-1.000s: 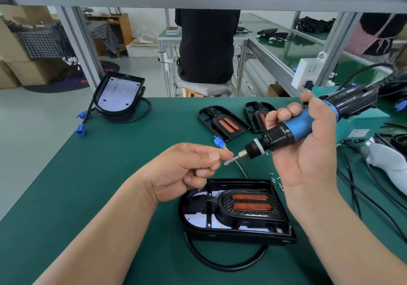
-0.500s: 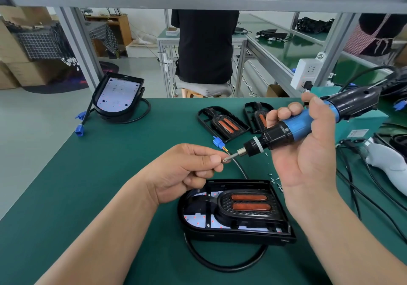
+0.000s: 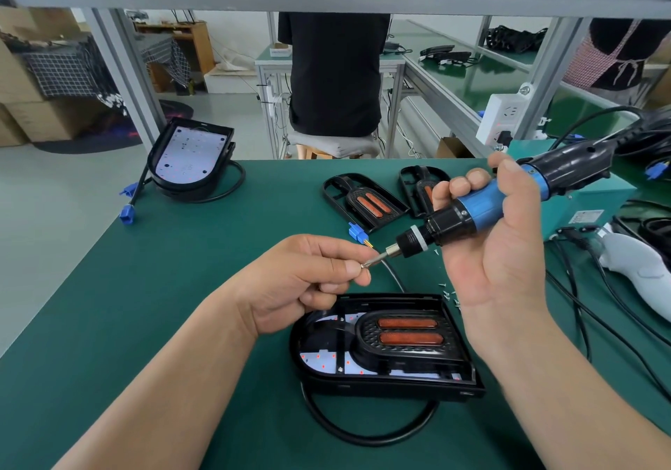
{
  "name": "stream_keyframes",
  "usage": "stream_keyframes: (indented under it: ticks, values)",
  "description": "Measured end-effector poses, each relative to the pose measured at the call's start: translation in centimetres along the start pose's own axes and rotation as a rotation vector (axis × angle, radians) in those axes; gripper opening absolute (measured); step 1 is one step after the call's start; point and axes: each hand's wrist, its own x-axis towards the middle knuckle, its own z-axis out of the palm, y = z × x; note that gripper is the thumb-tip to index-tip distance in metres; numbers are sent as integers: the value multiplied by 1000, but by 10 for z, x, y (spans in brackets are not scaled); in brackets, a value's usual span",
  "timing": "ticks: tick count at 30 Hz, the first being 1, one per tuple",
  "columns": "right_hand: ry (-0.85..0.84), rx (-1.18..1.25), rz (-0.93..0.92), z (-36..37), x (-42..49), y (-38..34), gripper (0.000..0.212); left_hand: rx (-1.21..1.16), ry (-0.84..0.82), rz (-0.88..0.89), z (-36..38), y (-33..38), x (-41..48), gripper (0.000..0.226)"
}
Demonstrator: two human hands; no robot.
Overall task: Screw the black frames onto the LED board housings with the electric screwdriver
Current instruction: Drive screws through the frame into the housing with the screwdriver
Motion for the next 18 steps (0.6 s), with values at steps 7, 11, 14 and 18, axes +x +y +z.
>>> stream_keyframes:
  ticks: [7,11,14,18]
  values:
    - [-18,-46,-13,2,0,2,22,36,12,34,-2,-1,1,25]
    - [33,-59,10,3,1,3,21,69,20,61,-3,-3,1,25]
    - [57,-56,28,1,2,3,22,96,12,85,-4,-5,3,27]
    - [-2,-45,34,1,3,0,17,133,5,108,-5,-6,4,27]
